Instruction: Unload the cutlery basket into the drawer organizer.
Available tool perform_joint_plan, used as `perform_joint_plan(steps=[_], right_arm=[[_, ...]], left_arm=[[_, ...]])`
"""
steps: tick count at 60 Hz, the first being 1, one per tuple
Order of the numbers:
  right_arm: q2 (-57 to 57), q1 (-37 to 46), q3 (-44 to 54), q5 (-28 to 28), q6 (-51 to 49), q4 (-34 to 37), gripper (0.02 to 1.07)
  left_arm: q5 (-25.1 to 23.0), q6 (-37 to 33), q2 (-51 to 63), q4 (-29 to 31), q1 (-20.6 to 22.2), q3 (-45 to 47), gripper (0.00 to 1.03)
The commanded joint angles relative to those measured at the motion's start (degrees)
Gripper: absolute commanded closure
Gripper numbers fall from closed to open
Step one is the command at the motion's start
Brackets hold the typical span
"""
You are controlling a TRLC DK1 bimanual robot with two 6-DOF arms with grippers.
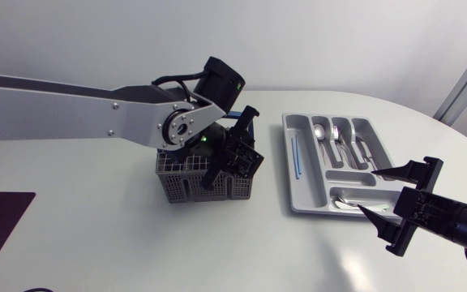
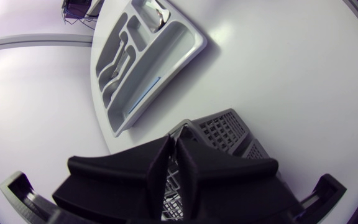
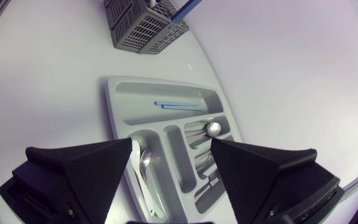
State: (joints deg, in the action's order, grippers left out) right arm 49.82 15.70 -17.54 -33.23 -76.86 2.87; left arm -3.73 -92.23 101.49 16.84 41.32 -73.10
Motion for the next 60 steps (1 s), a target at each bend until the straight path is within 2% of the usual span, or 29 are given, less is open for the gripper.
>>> perform_joint_plan(steps=[1,60], right_arm=[[-0.16,0.47,1.72,-0.69,0.92,0.64,0.15],[-2.19,0.03,2.95,-0.78,0.40,2.22,0.15]], left_arm=[[0.56,-1.91,1.69,0.47,0.34,-1.43,1.00],[0.56,-0.59,-5.43,0.21,0.52,-0.46,1.00]])
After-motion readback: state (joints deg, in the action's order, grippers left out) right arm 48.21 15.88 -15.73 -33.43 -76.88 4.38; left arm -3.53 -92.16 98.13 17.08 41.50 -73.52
